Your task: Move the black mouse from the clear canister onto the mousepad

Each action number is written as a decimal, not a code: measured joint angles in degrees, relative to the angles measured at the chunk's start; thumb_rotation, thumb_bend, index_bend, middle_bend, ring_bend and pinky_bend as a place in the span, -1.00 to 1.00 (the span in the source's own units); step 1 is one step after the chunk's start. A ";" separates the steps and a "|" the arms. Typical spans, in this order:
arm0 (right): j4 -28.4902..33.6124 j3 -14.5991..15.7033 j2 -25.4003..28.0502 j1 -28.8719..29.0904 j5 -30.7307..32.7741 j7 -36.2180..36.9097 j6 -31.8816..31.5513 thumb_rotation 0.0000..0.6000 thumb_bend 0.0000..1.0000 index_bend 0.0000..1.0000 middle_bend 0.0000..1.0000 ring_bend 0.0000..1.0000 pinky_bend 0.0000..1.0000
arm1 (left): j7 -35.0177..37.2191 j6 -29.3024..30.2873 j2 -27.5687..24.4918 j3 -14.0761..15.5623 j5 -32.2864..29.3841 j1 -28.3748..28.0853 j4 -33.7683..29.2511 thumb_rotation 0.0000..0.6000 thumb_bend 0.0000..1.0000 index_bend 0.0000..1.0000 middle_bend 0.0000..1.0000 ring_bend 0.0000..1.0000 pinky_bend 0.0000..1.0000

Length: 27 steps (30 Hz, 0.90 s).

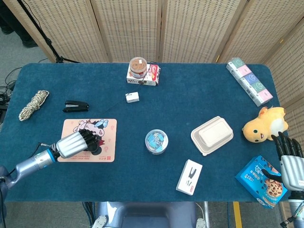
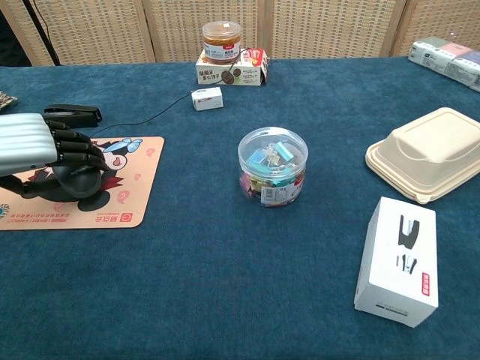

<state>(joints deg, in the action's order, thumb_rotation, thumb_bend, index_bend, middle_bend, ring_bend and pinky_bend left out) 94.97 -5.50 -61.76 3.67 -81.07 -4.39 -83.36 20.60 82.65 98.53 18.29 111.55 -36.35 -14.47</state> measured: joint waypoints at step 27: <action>0.30 0.42 -0.02 0.13 -0.24 -0.20 0.15 1.00 -1.00 -1.00 -1.00 -1.00 -1.00 | 1.84 -5.32 2.13 1.08 -1.42 0.30 3.07 1.00 -0.04 -0.99 -1.00 -1.00 -0.81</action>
<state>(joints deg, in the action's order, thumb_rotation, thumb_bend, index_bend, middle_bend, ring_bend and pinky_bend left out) 95.27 -5.08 -61.77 3.80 -81.30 -4.59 -83.21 22.44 77.33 100.66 19.38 110.13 -36.04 -11.40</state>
